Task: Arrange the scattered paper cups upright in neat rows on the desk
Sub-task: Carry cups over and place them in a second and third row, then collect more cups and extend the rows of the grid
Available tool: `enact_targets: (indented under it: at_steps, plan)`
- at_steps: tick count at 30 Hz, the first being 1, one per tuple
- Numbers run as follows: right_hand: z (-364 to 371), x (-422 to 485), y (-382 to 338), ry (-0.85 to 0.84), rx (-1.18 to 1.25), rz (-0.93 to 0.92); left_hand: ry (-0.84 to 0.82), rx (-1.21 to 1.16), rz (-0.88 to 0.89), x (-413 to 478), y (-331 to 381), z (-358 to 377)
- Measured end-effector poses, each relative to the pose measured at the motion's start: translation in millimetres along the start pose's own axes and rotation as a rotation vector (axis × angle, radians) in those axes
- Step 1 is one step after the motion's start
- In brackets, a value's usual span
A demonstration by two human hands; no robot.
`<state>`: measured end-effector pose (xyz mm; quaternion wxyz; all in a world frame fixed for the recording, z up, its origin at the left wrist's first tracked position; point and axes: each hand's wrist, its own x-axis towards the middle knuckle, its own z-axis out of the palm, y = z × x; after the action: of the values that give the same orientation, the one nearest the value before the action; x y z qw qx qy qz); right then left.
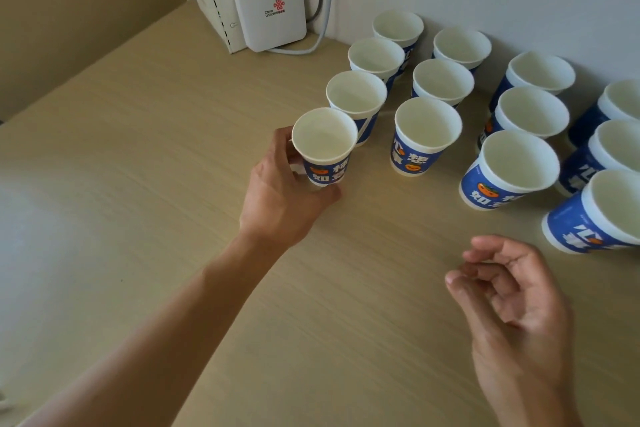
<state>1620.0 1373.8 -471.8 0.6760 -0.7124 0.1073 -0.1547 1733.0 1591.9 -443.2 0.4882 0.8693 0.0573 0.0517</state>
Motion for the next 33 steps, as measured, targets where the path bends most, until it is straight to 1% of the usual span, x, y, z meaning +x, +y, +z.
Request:
enact_targets:
  at_steps: [4, 7, 9, 11, 12, 15, 20, 24, 27, 30, 33]
  plan:
    - [-8.4, -8.9, -4.2, 0.042, -0.030, 0.031, 0.032, 0.016, -0.084, -33.0, -10.2, -14.4]
    - [-16.6, -14.7, -16.0, 0.103, -0.069, 0.061, 0.054, -0.001, -0.126, -70.1, -6.9, -23.3]
    - [-17.9, -19.9, -29.3, 0.136, -0.088, 0.079, 0.028, -0.018, -0.149, -94.8, 2.1, -28.4]
    - [-28.0, -25.6, -52.0, 0.193, -0.132, 0.085, -0.035, -0.036, -0.131, -108.8, 23.1, -31.9]
    - [-25.8, -28.4, -54.7, 0.190, -0.143, 0.105, -0.047, -0.037, -0.130, -115.5, 25.5, -32.6]
    - [-39.7, -39.8, -87.0, 0.230, -0.204, 0.144, -0.137, -0.045, -0.047, -124.1, 61.3, -34.2]
    - [-73.1, -65.4, -158.1, 0.353, -0.226, 0.197, -0.324, -0.080, 0.114, -131.1, 149.1, -42.3]
    - [-101.9, -75.3, -211.8, 0.412, -0.245, 0.243, -0.398, -0.095, 0.202, -139.6, 216.0, -42.8]
    - [-126.1, -81.6, -246.8, 0.444, -0.268, 0.240, -0.477, -0.077, 0.239, -152.9, 262.0, -41.1]
    - [-157.9, -98.4, -278.2, 0.480, -0.262, 0.243, -0.565, -0.067, 0.295, -183.1, 307.1, -38.2]
    - [-186.8, -116.5, -297.7, 0.525, -0.262, 0.257, -0.613, -0.061, 0.340, -215.7, 340.0, -34.2]
